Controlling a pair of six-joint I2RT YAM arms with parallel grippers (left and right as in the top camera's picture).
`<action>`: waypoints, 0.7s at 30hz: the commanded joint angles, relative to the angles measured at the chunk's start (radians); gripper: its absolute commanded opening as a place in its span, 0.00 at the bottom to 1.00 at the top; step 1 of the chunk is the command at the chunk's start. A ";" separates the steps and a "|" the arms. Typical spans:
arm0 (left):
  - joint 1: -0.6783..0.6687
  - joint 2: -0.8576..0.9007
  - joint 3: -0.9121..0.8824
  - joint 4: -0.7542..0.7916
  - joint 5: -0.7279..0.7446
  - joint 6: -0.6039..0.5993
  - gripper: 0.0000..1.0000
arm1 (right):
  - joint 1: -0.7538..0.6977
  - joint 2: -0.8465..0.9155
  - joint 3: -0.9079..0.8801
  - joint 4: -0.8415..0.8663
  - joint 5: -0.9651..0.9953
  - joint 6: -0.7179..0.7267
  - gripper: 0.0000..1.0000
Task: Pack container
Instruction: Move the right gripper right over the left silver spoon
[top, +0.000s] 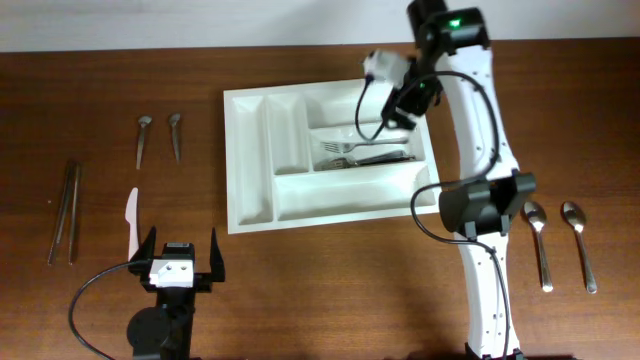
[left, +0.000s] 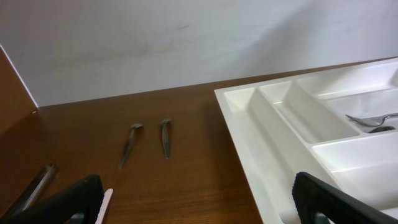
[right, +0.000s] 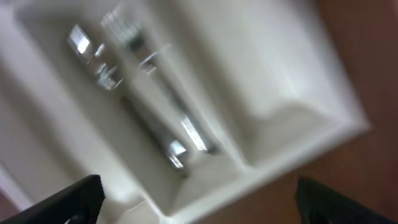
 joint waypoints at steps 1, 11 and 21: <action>-0.004 -0.006 -0.005 0.000 -0.003 0.016 0.99 | -0.045 -0.088 0.175 -0.006 0.030 0.287 0.99; -0.004 -0.006 -0.005 0.000 -0.003 0.016 0.99 | -0.186 -0.315 0.180 -0.006 0.066 0.548 0.99; -0.004 -0.006 -0.005 0.000 -0.003 0.016 0.99 | -0.304 -0.602 -0.342 -0.006 0.170 0.651 0.99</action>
